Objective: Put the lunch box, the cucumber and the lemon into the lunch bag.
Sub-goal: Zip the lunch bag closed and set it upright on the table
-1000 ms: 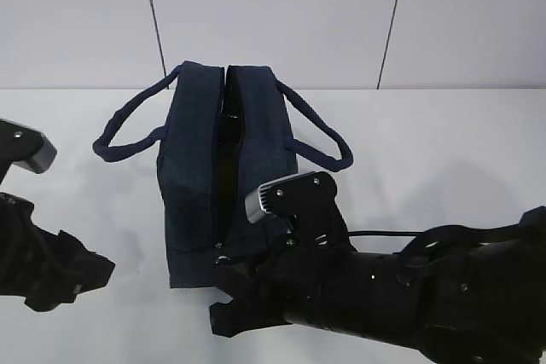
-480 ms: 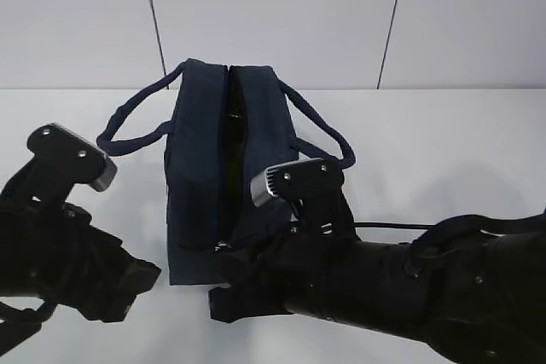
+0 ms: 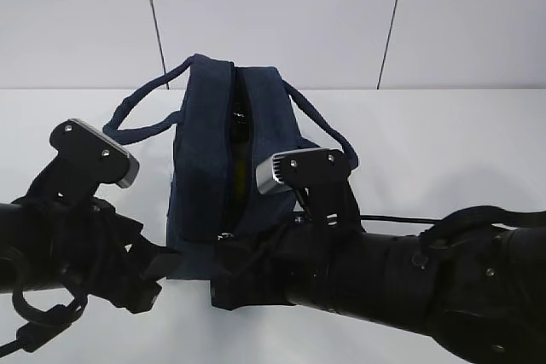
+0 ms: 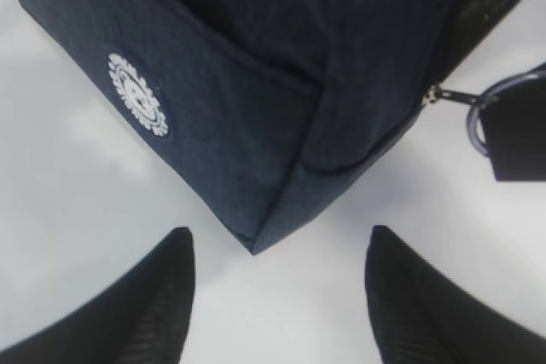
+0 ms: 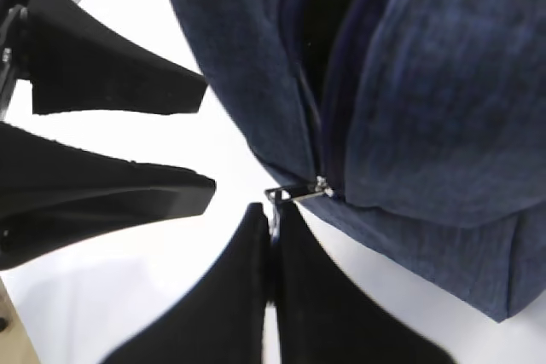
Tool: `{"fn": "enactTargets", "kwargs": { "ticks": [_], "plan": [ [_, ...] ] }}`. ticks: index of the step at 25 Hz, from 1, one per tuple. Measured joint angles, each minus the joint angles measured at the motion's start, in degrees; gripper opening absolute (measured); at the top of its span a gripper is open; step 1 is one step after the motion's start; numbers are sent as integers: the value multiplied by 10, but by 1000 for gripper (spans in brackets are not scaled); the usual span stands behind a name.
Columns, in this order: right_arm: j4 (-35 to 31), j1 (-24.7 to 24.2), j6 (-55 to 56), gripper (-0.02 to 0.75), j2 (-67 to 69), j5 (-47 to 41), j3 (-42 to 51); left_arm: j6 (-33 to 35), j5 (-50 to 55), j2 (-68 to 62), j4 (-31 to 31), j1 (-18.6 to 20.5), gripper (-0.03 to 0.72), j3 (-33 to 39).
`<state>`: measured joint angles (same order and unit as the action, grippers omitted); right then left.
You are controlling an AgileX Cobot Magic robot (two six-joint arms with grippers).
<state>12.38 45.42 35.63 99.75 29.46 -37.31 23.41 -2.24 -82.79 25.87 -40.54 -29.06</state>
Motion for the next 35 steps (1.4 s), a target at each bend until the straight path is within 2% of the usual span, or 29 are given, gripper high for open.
{"fn": "enactTargets", "kwargs": {
  "ticks": [16, 23, 30, 35],
  "plan": [
    [-16, 0, 5, -13, -9, -13, 0, 1, -84, -45, -16, -10, 456, 0],
    [-21, 0, 6, -13, -16, -20, 0, -8, -38, -42, -9, -10, 449, 0],
    [-22, 0, 6, -13, -20, -33, 0, -9, 84, 18, -14, -10, 375, 0],
    [-23, 0, 6, -13, -20, -35, 0, -9, 135, 86, -45, -10, 360, 1]
  ]
}}
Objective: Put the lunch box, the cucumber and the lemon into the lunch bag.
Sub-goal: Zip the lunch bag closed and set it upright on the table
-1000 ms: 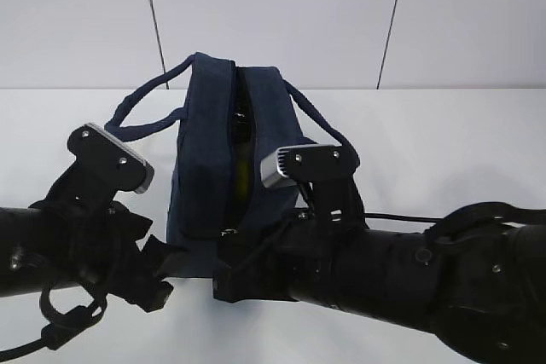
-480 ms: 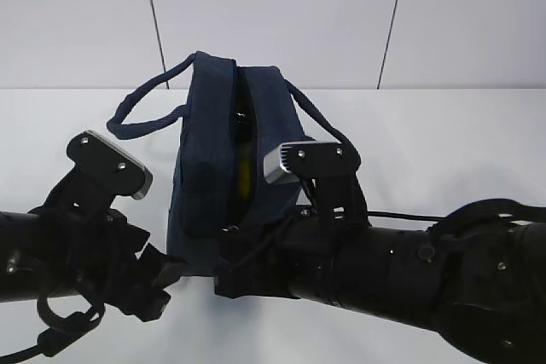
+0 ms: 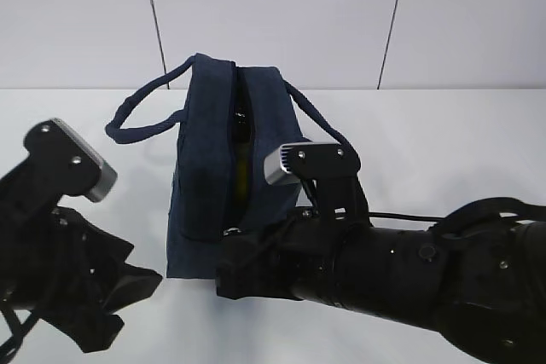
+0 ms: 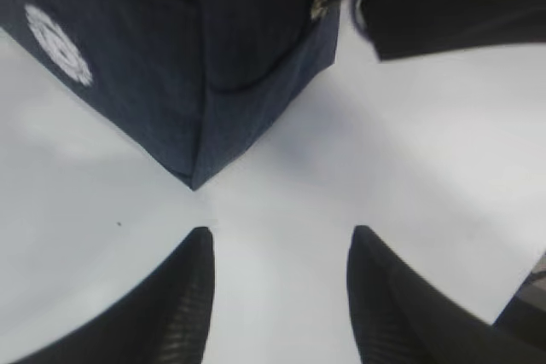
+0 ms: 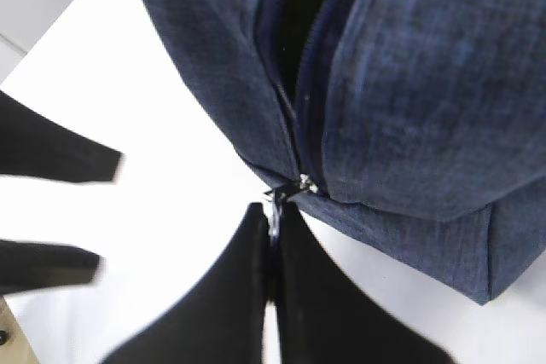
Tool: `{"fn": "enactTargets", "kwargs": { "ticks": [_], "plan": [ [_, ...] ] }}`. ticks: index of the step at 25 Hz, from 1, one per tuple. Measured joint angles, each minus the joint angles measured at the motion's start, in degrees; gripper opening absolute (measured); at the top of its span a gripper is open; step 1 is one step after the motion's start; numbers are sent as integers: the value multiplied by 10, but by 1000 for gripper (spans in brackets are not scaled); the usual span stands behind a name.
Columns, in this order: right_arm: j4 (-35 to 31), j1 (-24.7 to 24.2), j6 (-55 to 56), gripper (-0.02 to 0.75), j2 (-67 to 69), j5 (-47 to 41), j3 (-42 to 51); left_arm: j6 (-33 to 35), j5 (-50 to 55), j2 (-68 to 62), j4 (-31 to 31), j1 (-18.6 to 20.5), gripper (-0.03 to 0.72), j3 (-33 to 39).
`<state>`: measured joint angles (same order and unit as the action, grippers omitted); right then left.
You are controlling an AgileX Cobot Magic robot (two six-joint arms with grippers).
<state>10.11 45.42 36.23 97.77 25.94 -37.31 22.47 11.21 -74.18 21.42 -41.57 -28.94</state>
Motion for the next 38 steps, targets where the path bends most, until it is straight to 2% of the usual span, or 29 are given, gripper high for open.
{"fn": "enactTargets", "kwargs": {
  "ticks": [10, 17, 20, 23, 26, 29, 33, 38],
  "plan": [
    [-1, 0, 4, -13, -1, -1, 0, 0, -182, 179, 15, -39, 330, 130],
    [-1, 0, 6, -13, -1, -1, 0, -1, -193, 110, 29, -40, 326, 135],
    [-1, 0, 7, -13, -1, -1, 0, -11, -234, 82, 59, -40, 327, 135],
    [-2, 0, 7, -13, -1, -1, 0, -12, -287, 52, 60, -40, 327, 135],
    [-7, 0, 8, -13, -1, -1, 0, -13, -308, 12, 37, -40, 330, 135],
    [-9, 0, 9, -13, -1, -1, 0, -28, -328, -22, 9, -40, 364, 135],
    [-11, 0, 8, -13, -1, -1, 0, -96, -367, -61, -48, -40, 417, 134],
    [-11, 0, 10, -13, -2, -1, 0, -160, -403, -127, -121, -40, 430, 114]
  ]
}}
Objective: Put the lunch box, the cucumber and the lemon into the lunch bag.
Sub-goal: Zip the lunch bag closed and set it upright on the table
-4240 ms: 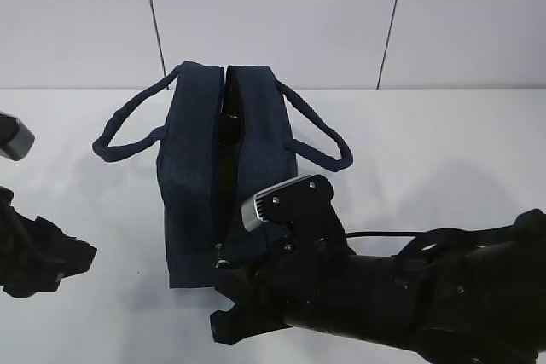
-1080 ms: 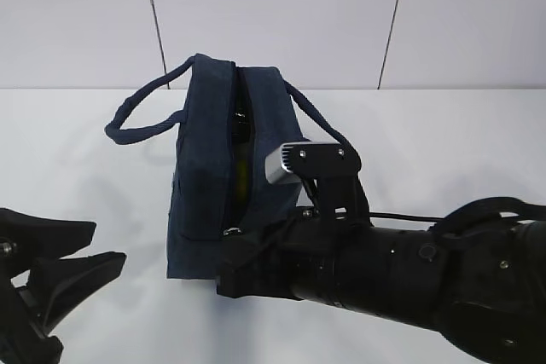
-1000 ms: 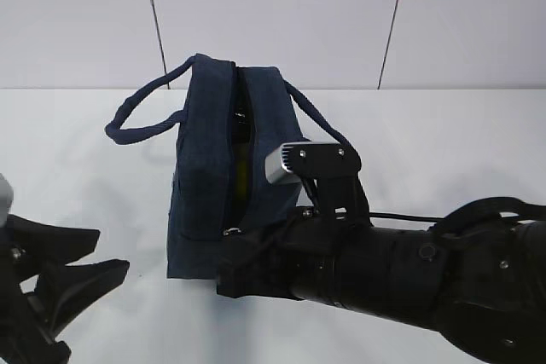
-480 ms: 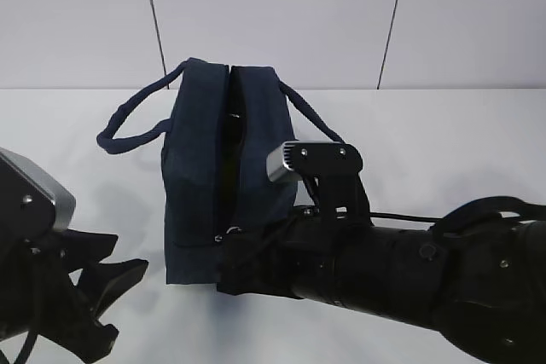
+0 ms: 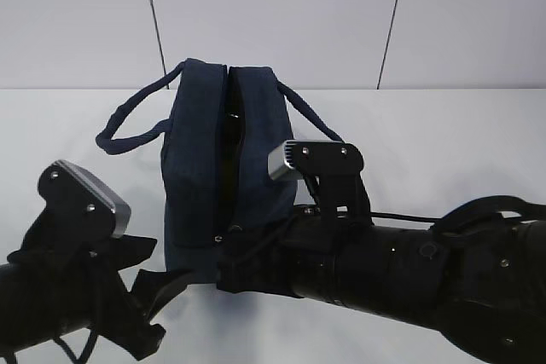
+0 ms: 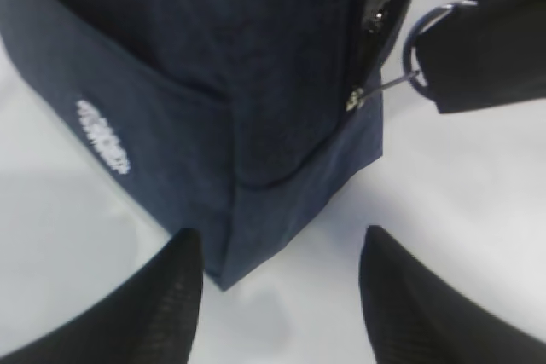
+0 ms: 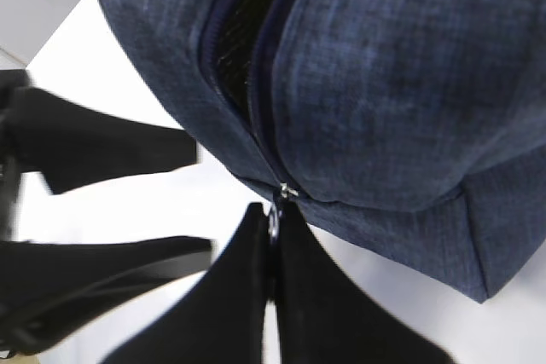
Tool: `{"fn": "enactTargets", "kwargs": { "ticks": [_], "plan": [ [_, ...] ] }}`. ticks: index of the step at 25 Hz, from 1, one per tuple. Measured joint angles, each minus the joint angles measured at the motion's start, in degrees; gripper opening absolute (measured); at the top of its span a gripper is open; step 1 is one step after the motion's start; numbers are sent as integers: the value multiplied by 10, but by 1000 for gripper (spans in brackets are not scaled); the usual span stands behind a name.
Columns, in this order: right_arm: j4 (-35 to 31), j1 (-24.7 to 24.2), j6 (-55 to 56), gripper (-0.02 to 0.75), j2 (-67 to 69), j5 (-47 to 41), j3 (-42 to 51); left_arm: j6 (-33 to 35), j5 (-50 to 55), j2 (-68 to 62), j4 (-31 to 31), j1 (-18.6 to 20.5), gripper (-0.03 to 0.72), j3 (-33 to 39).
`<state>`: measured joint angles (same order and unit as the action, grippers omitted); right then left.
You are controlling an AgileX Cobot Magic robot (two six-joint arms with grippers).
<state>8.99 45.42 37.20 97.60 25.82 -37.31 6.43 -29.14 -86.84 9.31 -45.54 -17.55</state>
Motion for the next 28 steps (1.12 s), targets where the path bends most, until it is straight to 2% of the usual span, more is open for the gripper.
{"fn": "enactTargets", "kwargs": {
  "ticks": [9, 19, 22, 28],
  "plan": [
    [-1, 0, 1, -13, 0, 0, 0, -8, -67, -77, -6, 0, 431, -32],
    [-1, 0, 2, -13, -1, 0, -1, -8, -90, -121, 1, 0, 420, -60],
    [-1, 0, 2, -13, -4, 0, -1, -8, -100, -123, 1, 0, 341, -60],
    [-2, 0, 2, -13, -7, -1, -1, -8, -101, -123, 1, 0, 71, -61]
  ]
}}
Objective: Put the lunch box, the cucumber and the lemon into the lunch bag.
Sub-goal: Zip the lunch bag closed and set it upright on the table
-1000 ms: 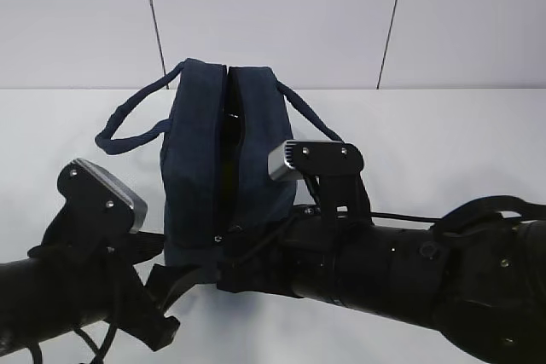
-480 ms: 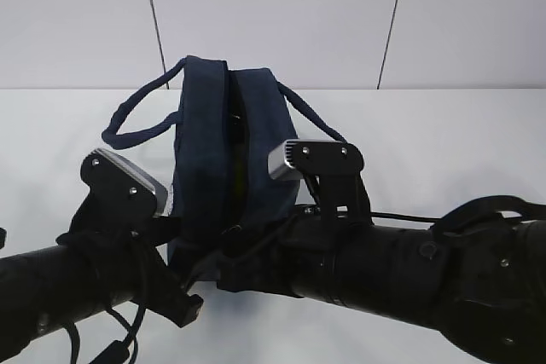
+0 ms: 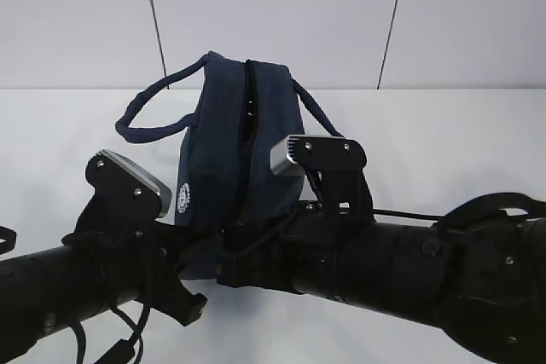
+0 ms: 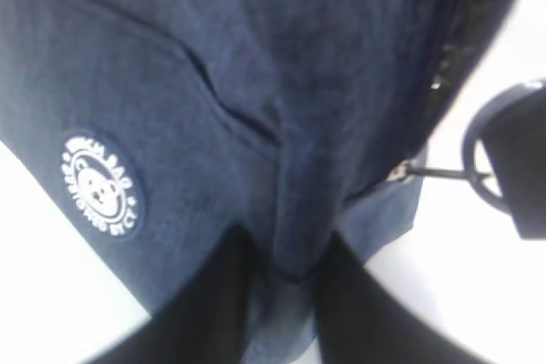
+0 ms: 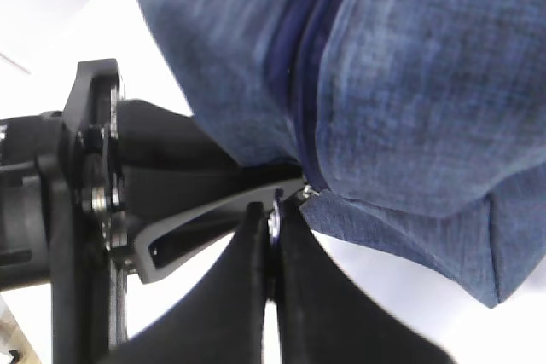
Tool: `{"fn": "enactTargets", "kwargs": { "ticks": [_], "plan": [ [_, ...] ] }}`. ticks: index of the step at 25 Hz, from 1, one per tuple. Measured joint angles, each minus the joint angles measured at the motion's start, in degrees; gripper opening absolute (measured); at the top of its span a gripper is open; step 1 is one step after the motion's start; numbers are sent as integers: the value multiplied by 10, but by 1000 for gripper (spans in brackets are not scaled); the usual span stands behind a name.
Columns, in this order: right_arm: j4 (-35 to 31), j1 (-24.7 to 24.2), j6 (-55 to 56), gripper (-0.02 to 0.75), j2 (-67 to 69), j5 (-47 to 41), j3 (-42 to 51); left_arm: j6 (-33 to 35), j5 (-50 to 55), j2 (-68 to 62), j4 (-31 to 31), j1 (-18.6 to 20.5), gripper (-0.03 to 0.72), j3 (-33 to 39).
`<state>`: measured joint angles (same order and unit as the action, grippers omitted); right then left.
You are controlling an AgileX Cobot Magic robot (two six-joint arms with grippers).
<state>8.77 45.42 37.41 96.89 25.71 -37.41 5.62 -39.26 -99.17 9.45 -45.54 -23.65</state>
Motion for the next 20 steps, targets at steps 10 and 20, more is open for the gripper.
{"fn": "enactTargets", "kwargs": {
  "ticks": [10, 20],
  "plan": [
    [-1, 0, -6, -13, -25, 0, 0, -8, 1, 0, -2, 0, 18, 0],
    [-1, 0, -25, -13, -46, -25, -27, -25, 2, 0, -25, 0, 17, 0]
  ]
}}
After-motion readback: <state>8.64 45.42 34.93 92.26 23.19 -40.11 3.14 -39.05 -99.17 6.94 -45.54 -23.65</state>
